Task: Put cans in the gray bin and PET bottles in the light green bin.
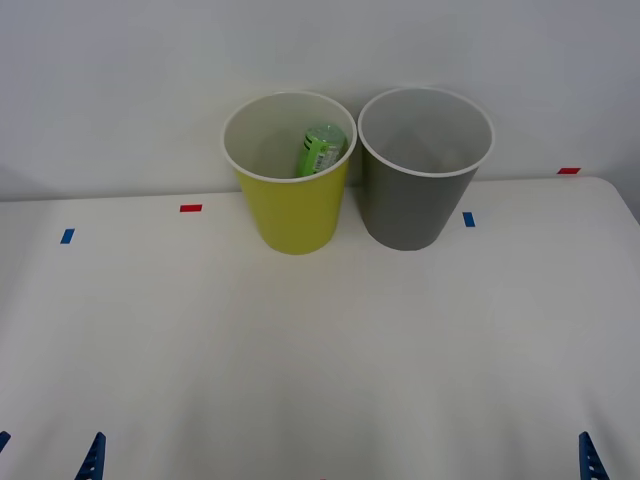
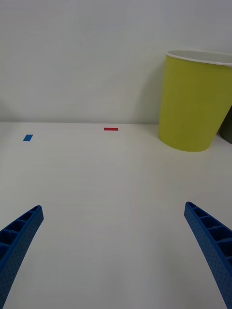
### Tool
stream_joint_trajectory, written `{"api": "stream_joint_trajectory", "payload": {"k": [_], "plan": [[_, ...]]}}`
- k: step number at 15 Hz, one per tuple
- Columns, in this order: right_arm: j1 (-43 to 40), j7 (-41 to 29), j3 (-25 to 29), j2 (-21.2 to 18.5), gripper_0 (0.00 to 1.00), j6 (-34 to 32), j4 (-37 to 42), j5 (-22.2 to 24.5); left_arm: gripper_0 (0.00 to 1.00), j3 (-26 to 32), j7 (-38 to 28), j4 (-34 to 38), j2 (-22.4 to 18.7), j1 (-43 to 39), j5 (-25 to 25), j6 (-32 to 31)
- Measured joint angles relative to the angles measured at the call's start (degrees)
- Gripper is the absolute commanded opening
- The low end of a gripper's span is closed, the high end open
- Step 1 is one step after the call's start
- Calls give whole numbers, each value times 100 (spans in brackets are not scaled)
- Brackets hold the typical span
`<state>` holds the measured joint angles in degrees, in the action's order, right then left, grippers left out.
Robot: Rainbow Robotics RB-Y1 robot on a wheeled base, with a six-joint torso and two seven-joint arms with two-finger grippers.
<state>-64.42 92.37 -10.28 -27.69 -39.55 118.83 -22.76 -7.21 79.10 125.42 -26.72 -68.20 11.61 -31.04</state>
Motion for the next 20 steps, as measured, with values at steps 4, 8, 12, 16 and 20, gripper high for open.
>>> {"api": "stream_joint_trajectory", "payload": {"k": [4,8,12,16,20], "plan": [[0,0,0,0,100,0,0,0,100,0,0,0,0,0,0,0],[0,0,0,0,100,0,0,0,100,0,0,0,0,0,0,0],[0,0,0,0,100,0,0,0,100,0,0,0,0,0,0,0],[0,0,0,0,100,0,0,0,100,0,0,0,0,0,0,0],[0,0,0,0,100,0,0,0,100,1,0,0,0,0,0,0]]}}
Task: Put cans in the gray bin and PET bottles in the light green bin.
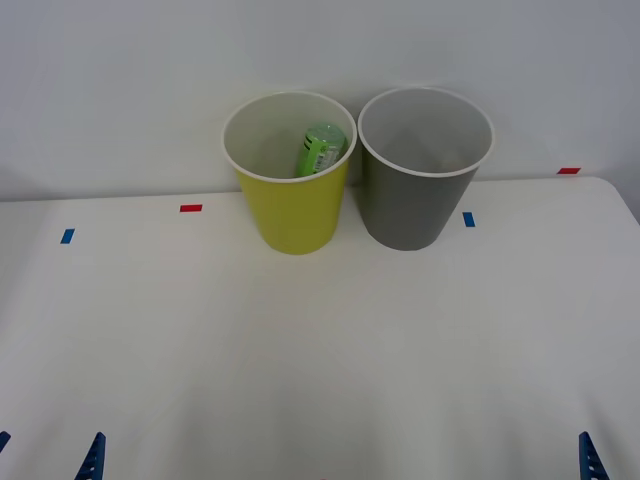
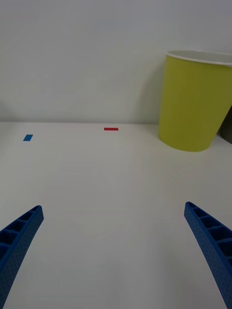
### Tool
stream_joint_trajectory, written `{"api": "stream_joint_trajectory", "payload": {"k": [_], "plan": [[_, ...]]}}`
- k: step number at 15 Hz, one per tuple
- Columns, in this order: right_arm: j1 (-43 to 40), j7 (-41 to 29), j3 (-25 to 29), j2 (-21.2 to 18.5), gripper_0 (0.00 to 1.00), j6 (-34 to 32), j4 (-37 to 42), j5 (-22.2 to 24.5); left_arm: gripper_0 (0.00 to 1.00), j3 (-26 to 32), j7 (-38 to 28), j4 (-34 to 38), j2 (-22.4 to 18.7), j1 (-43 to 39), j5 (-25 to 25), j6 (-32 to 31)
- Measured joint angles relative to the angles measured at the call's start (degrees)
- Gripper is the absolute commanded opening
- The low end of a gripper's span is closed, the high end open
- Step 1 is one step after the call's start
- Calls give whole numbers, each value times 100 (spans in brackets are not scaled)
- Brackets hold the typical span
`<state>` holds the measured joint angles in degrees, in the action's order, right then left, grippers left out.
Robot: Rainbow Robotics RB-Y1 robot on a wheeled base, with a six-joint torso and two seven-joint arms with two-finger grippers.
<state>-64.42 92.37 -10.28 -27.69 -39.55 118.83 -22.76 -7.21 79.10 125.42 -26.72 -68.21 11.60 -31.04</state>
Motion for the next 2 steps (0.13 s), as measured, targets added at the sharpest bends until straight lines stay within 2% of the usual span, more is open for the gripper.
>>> {"api": "stream_joint_trajectory", "payload": {"k": [2], "plan": [[0,0,0,0,100,0,0,0,100,0,0,0,0,0,0,0]]}}
